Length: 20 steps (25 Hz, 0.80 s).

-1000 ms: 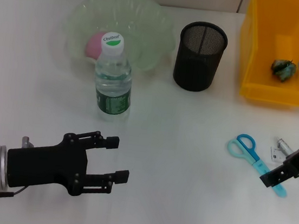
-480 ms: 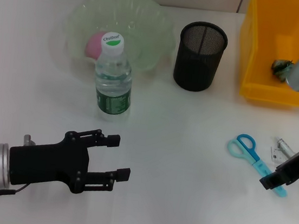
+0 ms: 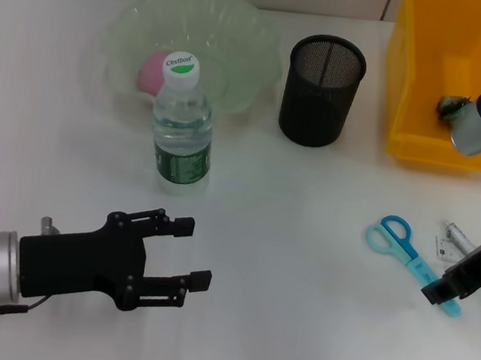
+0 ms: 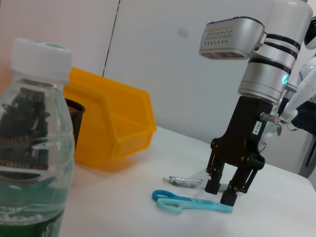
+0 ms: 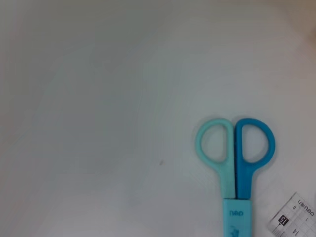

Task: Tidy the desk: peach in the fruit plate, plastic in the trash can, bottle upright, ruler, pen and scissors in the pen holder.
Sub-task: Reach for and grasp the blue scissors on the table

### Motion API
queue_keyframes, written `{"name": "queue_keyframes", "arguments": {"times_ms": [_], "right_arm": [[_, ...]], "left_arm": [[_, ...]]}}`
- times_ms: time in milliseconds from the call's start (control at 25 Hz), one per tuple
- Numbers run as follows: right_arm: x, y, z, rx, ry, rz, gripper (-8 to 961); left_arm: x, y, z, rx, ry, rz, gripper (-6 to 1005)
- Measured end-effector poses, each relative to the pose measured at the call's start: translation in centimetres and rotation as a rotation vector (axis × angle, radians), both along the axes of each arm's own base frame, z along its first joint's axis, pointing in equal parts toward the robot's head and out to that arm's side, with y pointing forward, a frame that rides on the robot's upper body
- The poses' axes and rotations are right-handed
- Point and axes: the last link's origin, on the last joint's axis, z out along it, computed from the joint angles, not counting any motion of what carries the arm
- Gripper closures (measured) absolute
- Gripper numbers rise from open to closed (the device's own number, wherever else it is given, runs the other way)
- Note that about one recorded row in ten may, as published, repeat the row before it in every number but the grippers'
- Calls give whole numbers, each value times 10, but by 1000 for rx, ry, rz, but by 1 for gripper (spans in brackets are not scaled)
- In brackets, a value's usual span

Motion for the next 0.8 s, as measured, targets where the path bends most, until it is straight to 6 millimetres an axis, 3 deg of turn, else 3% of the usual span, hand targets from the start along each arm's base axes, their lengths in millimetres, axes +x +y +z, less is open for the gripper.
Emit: {"name": "queue_keyframes", "arguments": {"times_ms": [800], "right_arm": [[1,0,-13,-26,-27,38,576]], "left_arm": [[-1,-1,-2,-5,0,10,206]]}}
